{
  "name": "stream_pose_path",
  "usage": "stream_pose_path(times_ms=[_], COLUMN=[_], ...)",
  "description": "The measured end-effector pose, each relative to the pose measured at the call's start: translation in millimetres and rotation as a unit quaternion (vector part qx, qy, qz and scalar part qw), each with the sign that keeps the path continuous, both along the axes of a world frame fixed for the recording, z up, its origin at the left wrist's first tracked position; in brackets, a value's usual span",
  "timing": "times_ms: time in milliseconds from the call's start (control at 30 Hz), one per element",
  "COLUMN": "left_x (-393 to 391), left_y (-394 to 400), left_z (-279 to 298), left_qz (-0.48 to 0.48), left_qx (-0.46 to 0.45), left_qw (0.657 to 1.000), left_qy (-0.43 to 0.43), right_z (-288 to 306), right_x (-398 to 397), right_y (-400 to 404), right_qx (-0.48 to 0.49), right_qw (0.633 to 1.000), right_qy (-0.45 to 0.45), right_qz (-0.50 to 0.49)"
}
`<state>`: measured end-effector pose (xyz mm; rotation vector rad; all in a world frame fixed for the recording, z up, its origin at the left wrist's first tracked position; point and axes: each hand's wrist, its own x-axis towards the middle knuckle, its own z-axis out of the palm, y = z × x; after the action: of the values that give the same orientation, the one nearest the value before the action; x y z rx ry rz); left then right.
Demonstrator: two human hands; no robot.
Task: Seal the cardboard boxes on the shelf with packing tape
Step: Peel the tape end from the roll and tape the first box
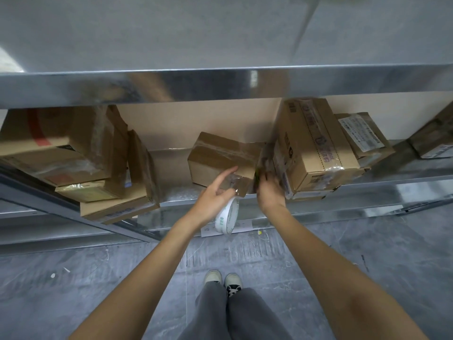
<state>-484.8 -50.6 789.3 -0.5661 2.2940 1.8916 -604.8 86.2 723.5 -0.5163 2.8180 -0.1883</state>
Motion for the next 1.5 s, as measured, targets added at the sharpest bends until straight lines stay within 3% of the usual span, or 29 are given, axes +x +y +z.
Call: stream_pose_path(times_ms=[167, 300, 400, 567, 767, 933, 1167, 1500], left_x=[1.2, 3.5, 6.3, 9.7, 10.6, 13.2, 13.7, 12.7], left_y=[1.4, 0.7, 0.1, -0.5, 0.0, 3.6, 3.1, 1.6], left_z=[-2.1, -4.6, -4.5, -3.0, 2.2, 2.4, 1.2, 5.4], left_qz=[-0.002, -0.001, -0.005, -0.015, 0.001, 0.02, 0.009, 0.005], left_qx=[-0.008, -0.012, -0.004, 0.007, 0.035, 0.044, 0.039, 0.039], left_qw=[1.0, 1.0, 1.0, 1.0, 0.999, 0.999, 0.999, 0.999], left_qy=[0.012, 0.018, 0.018, 0.013, 0.009, 0.005, -0.004, -0.004], right_z=[-3.1, 14.7, 42.2, 95.4, 138.6, 138.7, 129.2, 131.3], right_x=[1.5, 25.2, 44.5, 66.4, 77.2, 78.0, 72.6, 63.8], right_y=[-3.5, 5.4, 23.9, 61.4, 75.9, 65.0, 54.2, 37.5], right_qx=[-0.023, -0.194, -0.257, -0.265, -0.313, -0.303, -0.321, -0.245], right_qw=[0.997, 0.967, 0.946, 0.946, 0.943, 0.95, 0.94, 0.966], right_qy=[-0.057, -0.08, -0.065, -0.038, -0.052, -0.049, -0.082, -0.046], right_qz=[-0.038, -0.144, -0.184, -0.181, -0.097, -0.056, -0.077, -0.068])
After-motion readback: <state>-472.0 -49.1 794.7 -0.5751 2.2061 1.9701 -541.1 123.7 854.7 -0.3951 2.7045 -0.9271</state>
